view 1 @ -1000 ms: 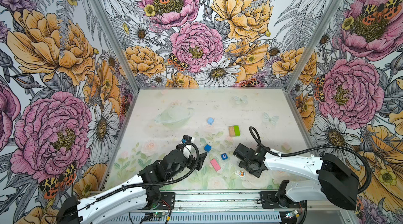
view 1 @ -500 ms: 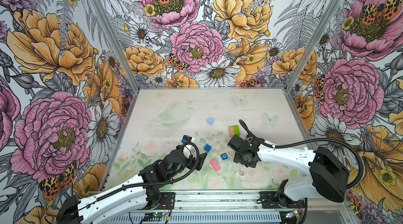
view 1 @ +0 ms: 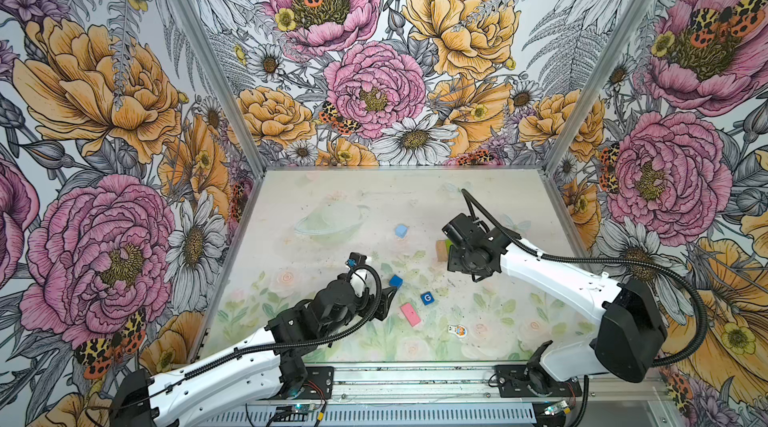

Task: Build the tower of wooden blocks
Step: 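Lift the yellow bar and carry it above the wooden and green bars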

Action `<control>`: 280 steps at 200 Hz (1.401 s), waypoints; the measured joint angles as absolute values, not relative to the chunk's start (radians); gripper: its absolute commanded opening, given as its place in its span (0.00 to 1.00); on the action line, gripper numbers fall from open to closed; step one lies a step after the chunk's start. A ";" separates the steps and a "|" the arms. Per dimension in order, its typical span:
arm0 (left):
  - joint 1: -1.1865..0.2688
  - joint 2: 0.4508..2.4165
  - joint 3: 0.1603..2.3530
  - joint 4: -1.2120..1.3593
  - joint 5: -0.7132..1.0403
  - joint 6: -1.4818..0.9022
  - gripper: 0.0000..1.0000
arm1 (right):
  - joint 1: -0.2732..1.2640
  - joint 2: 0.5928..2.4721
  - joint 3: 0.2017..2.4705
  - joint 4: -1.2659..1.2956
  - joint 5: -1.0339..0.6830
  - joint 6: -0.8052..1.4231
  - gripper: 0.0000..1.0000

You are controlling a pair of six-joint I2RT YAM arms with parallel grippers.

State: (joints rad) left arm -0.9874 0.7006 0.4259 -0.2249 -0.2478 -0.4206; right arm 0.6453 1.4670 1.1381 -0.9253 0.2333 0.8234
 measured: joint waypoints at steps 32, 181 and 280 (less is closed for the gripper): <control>-0.986 0.703 0.450 -0.230 -0.270 -0.429 0.99 | 0.586 1.567 1.245 -0.923 0.236 0.710 0.47; -0.963 0.784 0.510 -0.243 -0.323 -0.447 0.99 | 0.528 1.875 1.410 -0.851 0.112 0.487 0.46; -0.924 0.818 0.513 -0.242 -0.323 -0.446 0.99 | 0.492 1.950 1.446 -0.839 0.077 0.445 0.46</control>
